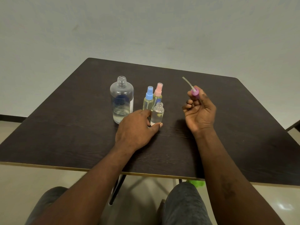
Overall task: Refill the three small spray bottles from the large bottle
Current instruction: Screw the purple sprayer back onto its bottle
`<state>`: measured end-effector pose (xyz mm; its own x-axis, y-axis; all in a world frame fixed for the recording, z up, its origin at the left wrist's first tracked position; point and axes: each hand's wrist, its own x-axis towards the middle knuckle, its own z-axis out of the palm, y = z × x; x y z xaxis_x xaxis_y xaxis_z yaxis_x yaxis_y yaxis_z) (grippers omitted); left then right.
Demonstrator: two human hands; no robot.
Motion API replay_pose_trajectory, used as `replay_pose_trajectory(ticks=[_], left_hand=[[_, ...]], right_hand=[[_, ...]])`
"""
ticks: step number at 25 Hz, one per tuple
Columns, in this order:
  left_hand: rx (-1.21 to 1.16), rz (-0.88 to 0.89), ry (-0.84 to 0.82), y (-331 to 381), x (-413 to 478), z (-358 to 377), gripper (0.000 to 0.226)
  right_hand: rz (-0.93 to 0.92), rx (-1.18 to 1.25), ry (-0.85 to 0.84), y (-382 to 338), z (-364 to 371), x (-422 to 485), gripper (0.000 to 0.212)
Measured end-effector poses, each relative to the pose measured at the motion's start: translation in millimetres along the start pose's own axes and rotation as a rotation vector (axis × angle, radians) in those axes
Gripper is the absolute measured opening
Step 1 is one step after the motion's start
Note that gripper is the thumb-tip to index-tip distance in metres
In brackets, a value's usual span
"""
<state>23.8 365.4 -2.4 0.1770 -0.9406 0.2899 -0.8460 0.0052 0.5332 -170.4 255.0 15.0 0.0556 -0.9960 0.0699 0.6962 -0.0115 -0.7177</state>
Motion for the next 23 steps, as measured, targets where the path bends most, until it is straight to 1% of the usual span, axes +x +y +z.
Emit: replay_pose_trajectory(ticks=[3, 6, 9, 16, 23], left_hand=[[-0.006, 0.003, -0.004, 0.4, 0.4, 0.3, 0.031], [-0.007, -0.004, 0.002, -0.2, 1.0, 0.7, 0.032], [-0.028, -0.025, 0.022, -1.5, 0.8, 1.3, 0.030], [-0.060, -0.062, 0.061, -4.1, 1.9, 3.9, 0.028], [-0.055, -0.087, 0.084, -1.2, -0.3, 2.2, 0.029]], right_hand=[[0.004, -0.068, -0.102, 4.3, 6.4, -3.8, 0.014], [0.013, -0.143, -0.149, 5.4, 8.5, -6.8, 0.012], [0.022, -0.174, -0.145, 4.8, 7.3, -7.7, 0.015], [0.019, -0.082, -0.166, 4.0, 10.4, -7.1, 0.023], [-0.009, -0.092, -0.190, 3.7, 11.4, -7.2, 0.028]])
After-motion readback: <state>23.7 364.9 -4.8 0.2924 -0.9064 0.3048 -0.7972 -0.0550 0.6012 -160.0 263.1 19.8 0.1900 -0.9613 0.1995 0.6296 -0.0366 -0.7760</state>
